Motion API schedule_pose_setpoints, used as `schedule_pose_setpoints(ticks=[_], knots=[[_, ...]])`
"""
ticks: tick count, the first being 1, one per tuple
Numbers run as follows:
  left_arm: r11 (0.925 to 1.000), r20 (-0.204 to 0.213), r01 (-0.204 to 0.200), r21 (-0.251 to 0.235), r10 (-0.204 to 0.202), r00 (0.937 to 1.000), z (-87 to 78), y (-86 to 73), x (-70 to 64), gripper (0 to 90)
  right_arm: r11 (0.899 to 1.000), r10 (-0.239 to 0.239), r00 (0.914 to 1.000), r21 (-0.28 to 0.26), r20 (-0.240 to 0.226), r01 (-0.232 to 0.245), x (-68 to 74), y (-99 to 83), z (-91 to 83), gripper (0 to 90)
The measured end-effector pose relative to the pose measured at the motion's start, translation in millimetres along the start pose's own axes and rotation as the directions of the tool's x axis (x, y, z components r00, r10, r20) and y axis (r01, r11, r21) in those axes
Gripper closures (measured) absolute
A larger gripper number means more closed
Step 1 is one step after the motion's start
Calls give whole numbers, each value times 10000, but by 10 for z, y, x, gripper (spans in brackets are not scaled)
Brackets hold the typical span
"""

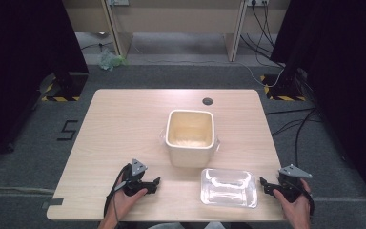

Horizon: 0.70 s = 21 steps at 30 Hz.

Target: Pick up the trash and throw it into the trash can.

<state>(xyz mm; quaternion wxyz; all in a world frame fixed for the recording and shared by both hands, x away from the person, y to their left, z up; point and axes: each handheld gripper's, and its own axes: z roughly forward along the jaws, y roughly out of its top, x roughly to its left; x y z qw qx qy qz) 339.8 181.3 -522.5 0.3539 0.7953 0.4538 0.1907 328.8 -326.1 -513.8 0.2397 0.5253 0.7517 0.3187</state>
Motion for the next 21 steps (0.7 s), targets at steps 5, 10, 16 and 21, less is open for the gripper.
schedule_pose_setpoints(ticks=[5, 10, 16, 21], knots=[[10000, 4, -3, 2, 3, 10000, 0, 0, 0, 112, 9998, 94, 9999, -182, -108, -96, 18, 12, -32, 192], [10000, 4, -2, 2, 2, 10000, 0, 0, 0, 112, 9985, 203, 9998, -500, -42, -205, 42, 57, -137, 193], [10000, 18, 7, -1, -7, 10000, -1, 0, 1, 113, 9978, 69, 9999, -659, -95, -75, 124, 113, -256, 200], [10000, 2, 60, -74, -60, 10000, -12, -7, -1, 132, 9966, -148, 9998, -811, -116, 138, 229, 176, -369, 202]])
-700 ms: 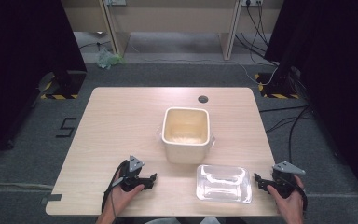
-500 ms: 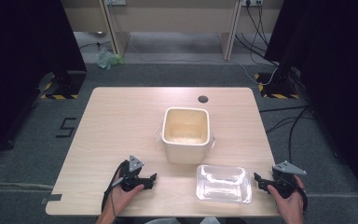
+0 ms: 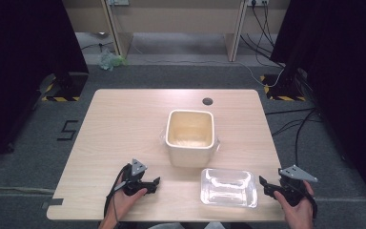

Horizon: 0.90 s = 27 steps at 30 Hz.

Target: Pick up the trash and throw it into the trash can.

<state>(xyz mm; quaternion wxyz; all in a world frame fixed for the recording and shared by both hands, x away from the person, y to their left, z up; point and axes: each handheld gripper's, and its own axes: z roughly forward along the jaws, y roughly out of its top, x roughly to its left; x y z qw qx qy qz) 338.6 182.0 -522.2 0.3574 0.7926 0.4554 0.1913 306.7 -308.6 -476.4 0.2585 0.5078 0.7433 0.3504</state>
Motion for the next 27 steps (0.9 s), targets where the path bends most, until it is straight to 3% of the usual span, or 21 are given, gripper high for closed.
schedule_pose_setpoints(ticks=[5, 11, 17, 21, 27], knots=[[10000, 68, 34, -82, -33, 10000, -2, -2, -28, 152, 9996, -211, 9997, -177, -130, 209, 107, 61, -82, 203], [9984, 579, 307, -472, -279, 9979, -35, 46, -141, 152, 9988, -215, 9979, -452, -615, 188, 293, 97, -193, 207], [9985, 1059, 64, -548, -6, 9944, -36, 105, -305, 152, 9974, -124, 9944, -717, -1047, 49, 399, 118, -281, 206], [9989, 1246, -98, -468, 156, 9921, -2, 130, -408, 153, 9991, -155, 9906, -411, -1360, 100, 494, 98, -253, 206], [9992, 1550, -123, -392, 183, 9877, 25, 145, -514, 154, 9997, 244, 9849, -50, -1711, -257, 542, 15, -201, 206]])
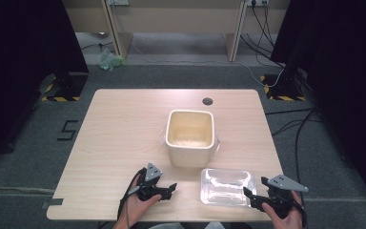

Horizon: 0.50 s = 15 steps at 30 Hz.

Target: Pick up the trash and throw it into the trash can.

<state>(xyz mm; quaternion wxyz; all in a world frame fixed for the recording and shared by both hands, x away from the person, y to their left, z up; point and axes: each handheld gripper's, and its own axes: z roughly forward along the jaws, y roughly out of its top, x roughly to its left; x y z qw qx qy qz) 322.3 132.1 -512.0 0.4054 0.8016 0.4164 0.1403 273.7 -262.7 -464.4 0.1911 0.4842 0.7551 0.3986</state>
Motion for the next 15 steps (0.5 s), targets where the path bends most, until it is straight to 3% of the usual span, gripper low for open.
schedule_pose_setpoints(ticks=[4, 15], knots=[[9999, 252, -84, -94, 86, 9996, 16, 56, -92, 154, 9995, 312, 9970, 46, -701, -310, 53, -35, 78, 202], [9999, 478, 54, -89, -50, 9988, 45, 57, -147, 155, 9995, 195, 9955, -237, -927, -218, 240, 38, 285, 198]])
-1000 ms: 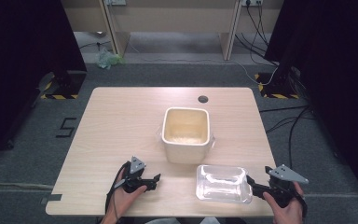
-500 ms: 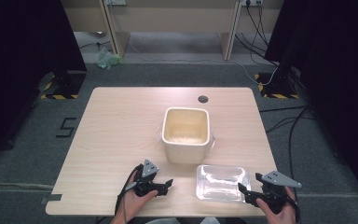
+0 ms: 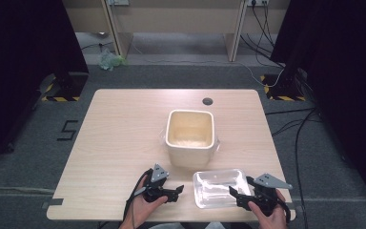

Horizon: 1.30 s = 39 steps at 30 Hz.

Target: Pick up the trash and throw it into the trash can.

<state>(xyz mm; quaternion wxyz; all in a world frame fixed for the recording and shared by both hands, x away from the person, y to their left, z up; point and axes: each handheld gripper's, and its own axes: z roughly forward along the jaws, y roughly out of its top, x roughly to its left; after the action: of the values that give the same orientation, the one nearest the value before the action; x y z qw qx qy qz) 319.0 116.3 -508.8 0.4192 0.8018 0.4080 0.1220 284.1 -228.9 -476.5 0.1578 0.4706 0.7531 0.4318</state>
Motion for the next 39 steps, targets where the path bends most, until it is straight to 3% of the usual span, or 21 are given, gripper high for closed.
schedule_pose_setpoints(ticks=[8, 10, 18, 21, 24, 28, 30, 32, 34, 36, 39], knots=[[9999, 220, 60, 85, -62, 9997, -4, -38, -39, 156, 9995, -318, 9985, -7, -450, 318, 164, 121, 250, 202], [9999, 101, -2, 111, 1, 9999, -19, -42, -35, 162, 9994, -339, 9982, 1, -494, 339, 204, 136, 292, 190], [9997, -25, 214, 92, -214, 9998, -37, -8, -2, 181, 9997, -260, 9953, 10, -928, 262, 269, 130, 337, 181], [9988, 474, 476, 114, -481, 9977, -6, -1, -22, 180, 9998, -181, 9903, 89, -1374, 195, 341, 138, 404, 189], [9991, 331, 416, 129, -420, 9986, -4, 11, -18, 175, 9992, -397, 9918, 21, -1214, 402, 331, 183, 418, 234], [9977, 188, 669, 55, -670, 9976, -49, -14, 65, 174, 9989, -462, 9944, -62, -946, 458, 281, 201, 358, 229], [9957, 59, 924, 93, -924, 9957, -150, -107, 147, 173, 9996, -53, 9936, -282, -1126, 22, 178, 179, 219, 218], [9926, 126, 1192, 251, -1195, 9927, -225, -206, 170, 173, 9995, 56, 9932, -309, -1161, -93, 125, 151, 114, 218], [9915, 187, 1261, 315, -1267, 9918, -254, -245, 167, 174, 9997, 58, 9931, -249, -1174, -88, 102, 115, 32, 218], [9920, 376, 1176, 455, -1194, 9921, -376, -375, 69, 174, 9999, 23, 9932, -168, -1167, -43, 94, 61, -41, 218], [9930, 608, 1097, 442, -1123, 9918, -418, -401, -23, 174, 10000, 56, 9927, -60, -1205, -63, 93, -8, -93, 218]])
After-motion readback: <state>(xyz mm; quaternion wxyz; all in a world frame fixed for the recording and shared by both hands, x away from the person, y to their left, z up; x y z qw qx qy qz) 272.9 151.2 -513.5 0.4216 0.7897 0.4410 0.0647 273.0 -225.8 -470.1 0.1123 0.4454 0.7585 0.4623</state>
